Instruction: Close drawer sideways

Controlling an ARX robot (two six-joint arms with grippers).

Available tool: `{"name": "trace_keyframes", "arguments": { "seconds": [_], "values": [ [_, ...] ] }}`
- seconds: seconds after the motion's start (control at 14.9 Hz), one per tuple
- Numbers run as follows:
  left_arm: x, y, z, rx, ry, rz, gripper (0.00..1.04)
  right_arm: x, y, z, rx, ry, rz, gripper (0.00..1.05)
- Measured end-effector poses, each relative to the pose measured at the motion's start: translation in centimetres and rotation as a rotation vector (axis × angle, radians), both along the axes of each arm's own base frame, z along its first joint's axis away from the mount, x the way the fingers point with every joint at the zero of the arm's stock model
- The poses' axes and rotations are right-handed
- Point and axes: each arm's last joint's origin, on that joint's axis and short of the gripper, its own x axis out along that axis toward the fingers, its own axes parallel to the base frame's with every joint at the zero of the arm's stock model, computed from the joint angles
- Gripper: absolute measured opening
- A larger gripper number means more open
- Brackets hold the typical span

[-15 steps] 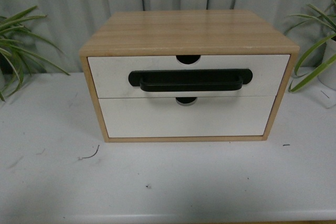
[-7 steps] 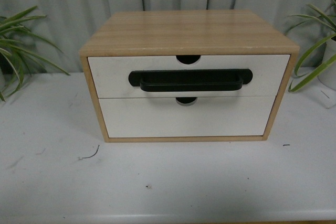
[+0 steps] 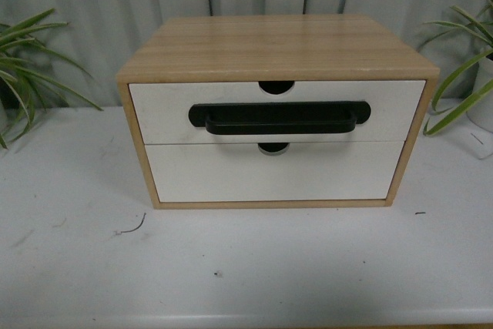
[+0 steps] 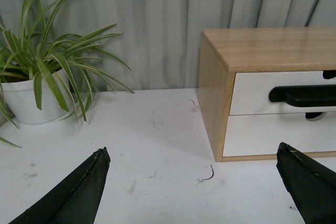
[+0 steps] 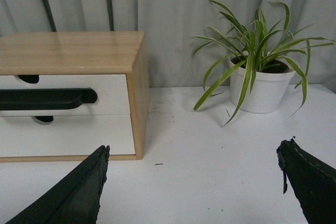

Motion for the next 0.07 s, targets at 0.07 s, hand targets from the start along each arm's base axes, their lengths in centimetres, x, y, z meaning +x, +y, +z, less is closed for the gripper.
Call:
{"name": "trace_keyframes", "arguments": {
  "seconds": [0.07],
  "values": [
    [0.0, 0.0, 0.0, 0.0, 0.0, 0.0, 0.98, 0.0, 0.0, 0.0, 0.0, 0.0, 0.0, 0.98]
  ]
}}
